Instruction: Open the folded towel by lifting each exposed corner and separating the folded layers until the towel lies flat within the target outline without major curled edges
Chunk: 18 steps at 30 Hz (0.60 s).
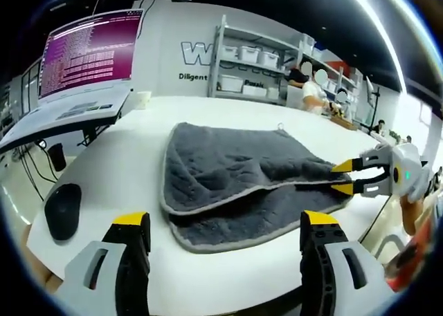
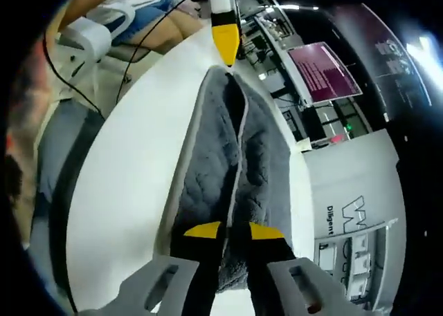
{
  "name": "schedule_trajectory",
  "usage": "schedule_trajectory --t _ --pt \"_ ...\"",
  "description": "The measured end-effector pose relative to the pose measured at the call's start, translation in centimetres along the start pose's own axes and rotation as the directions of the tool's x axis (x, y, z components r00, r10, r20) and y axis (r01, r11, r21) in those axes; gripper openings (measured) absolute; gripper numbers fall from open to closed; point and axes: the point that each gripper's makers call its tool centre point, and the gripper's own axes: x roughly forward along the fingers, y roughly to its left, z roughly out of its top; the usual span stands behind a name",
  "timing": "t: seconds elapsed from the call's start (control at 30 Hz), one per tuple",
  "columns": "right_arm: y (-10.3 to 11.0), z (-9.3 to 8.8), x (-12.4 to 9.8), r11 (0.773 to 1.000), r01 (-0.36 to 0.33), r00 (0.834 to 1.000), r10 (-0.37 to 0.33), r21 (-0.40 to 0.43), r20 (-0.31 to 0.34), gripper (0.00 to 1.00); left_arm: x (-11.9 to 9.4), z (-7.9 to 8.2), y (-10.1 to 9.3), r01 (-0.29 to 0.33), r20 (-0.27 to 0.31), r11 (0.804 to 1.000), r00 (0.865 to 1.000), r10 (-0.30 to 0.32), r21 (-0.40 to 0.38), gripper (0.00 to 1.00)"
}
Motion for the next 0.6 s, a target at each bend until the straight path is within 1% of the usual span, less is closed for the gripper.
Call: schedule_trajectory --t 0.03,0.17,0.33,0.4,0.5,0.6 --pt "0.1 0.0 0.0 1.0 0.0 1.0 0.0 -0.003 0.004 0.0 0.0 0.0 0.0 0.001 0.001 1.0 1.0 -0.001 0.0 0.87" --pt "-0.2 0.0 -0.1 1.0 0.011 1.0 -0.011 0.005 0.017 0.0 0.0 -0.1 -0.2 0.005 0.003 1.0 1.0 -0.005 -0.007 0.87" --pt "-0.4 0.3 -0.5 0.999 0.006 0.999 -0.007 0.032 0.039 0.0 0.0 -0.1 0.0 0.003 -0.001 1.0 1.0 -0.003 -0.011 0.87" --pt "-0.4 0.7 -0.9 0.999 -0.004 0.998 0.001 0.054 0.063 0.0 0.0 -0.1 -0.2 0.006 -0.002 1.0 1.0 -0.006 -0.008 0.87" --pt "-0.5 1.4 -1.8 0.992 -0.031 0.993 0.017 0.123 0.12 0.0 -0.1 -0.1 -0.2 0.009 -0.001 1.0 1.0 -0.009 -0.007 0.87" --pt "-0.6 1.6 -2.5 0.988 -0.044 0.99 0.022 0.15 0.142 0.0 -0.2 -0.1 -0.2 0.006 -0.002 1.0 1.0 -0.006 -0.006 0.87"
